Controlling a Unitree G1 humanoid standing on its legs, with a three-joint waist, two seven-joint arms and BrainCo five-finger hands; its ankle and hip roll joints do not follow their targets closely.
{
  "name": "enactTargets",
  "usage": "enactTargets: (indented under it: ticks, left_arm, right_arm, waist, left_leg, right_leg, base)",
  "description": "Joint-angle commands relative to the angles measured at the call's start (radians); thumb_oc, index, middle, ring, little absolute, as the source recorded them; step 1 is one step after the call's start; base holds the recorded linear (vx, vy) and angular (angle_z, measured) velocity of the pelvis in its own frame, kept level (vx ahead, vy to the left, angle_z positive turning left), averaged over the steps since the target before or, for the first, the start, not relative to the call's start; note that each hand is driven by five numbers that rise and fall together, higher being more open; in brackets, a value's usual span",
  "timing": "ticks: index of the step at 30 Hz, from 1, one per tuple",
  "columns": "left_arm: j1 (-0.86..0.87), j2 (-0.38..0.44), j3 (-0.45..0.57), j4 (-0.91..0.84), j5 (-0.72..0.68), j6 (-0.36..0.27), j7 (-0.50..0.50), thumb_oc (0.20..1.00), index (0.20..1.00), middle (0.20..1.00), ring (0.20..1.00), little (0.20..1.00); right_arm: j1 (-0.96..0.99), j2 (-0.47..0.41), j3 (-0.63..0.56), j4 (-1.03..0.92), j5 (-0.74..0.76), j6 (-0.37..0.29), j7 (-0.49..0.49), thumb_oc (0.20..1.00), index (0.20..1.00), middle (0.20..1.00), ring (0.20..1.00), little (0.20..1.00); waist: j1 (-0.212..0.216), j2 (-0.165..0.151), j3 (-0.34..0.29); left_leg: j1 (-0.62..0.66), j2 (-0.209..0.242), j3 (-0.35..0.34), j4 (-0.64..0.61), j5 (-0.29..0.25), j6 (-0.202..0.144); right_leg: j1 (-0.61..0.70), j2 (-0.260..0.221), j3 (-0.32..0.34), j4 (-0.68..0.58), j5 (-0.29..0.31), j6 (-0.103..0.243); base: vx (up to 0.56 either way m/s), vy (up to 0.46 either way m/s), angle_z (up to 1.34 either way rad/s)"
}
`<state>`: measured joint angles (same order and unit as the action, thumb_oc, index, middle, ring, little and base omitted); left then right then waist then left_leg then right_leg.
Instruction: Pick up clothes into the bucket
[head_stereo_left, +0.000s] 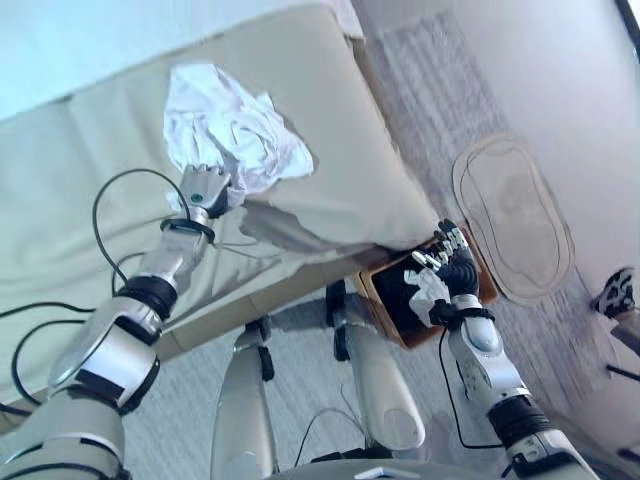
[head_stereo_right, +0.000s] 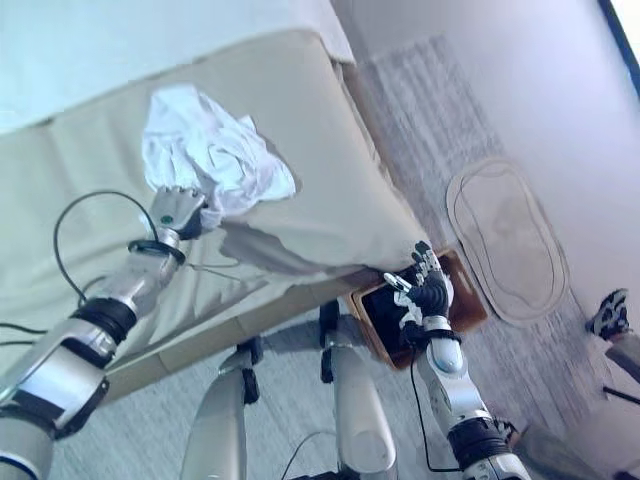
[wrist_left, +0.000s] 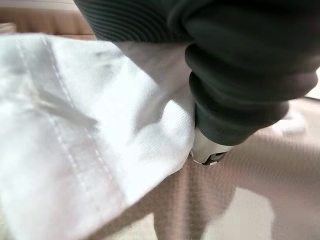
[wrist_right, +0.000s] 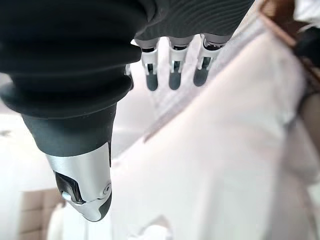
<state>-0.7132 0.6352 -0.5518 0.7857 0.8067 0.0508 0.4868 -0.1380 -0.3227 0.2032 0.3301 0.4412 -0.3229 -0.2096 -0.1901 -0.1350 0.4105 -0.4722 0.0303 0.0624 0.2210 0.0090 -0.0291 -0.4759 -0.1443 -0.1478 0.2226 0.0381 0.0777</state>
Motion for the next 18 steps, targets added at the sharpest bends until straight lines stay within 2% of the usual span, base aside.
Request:
enactTargets:
  ticks: [1,5,12,16,18]
  left_arm:
    - [0.013,-0.024,0.064,-0.088,-0.053,-0.055,0.03,0.2,0.2,0.2,0.2,0.2]
    - [0.183,-0.082,0.118,-0.206,-0.119,-0.121,0.016,0.2,0.2,0.2,0.2,0.2]
    - [0.333,-0.103,0.169,-0.37,-0.212,-0.201,-0.042,0.2,0.2,0.2,0.2,0.2]
    - [0.444,-0.111,0.198,-0.529,-0.33,-0.289,-0.113,0.2,0.2,0.2,0.2,0.2]
    - [0.466,-0.113,0.205,-0.557,-0.36,-0.298,-0.128,0.2,0.2,0.2,0.2,0.2]
  right_arm:
    - [0.04,-0.024,-0.058,-0.007,-0.022,-0.016,-0.017,1.0,1.0,1.0,1.0,1.0]
    - [0.038,-0.004,-0.074,0.016,-0.027,0.0,-0.014,1.0,1.0,1.0,1.0,1.0]
    - [0.042,0.008,-0.083,0.038,-0.032,0.013,-0.005,1.0,1.0,1.0,1.0,1.0]
    - [0.034,0.014,-0.088,0.057,-0.057,0.022,-0.004,1.0,1.0,1.0,1.0,1.0]
    - [0.035,0.014,-0.087,0.061,-0.064,0.023,-0.006,1.0,1.0,1.0,1.0,1.0]
  waist:
    - [0.037,0.034,-0.07]
    - [0.073,0.047,-0.12]
    - [0.102,0.052,-0.172]
    - [0.129,0.055,-0.206]
    - [0.133,0.054,-0.213]
  left_leg:
    - [0.014,0.026,0.012,0.082,-0.082,-0.011]
    - [0.132,0.023,-0.002,0.012,-0.067,-0.014]
    - [0.233,0.026,-0.024,-0.071,-0.047,-0.021]
    - [0.283,0.03,-0.033,-0.111,-0.038,-0.025]
    - [0.297,0.03,-0.033,-0.121,-0.037,-0.026]
  right_leg:
    - [0.061,-0.106,-0.009,-0.052,0.06,0.11]
    - [0.177,-0.099,-0.031,-0.098,0.042,0.104]
    - [0.284,-0.074,-0.064,-0.156,0.032,0.096]
    - [0.337,-0.061,-0.087,-0.193,0.03,0.093]
    - [0.351,-0.057,-0.089,-0.202,0.029,0.092]
  base:
    - [0.1,-0.037,0.01]
    - [0.12,-0.038,0.08]
    - [0.09,-0.055,0.14]
    - [0.07,-0.046,0.13]
    - [0.07,-0.035,0.1]
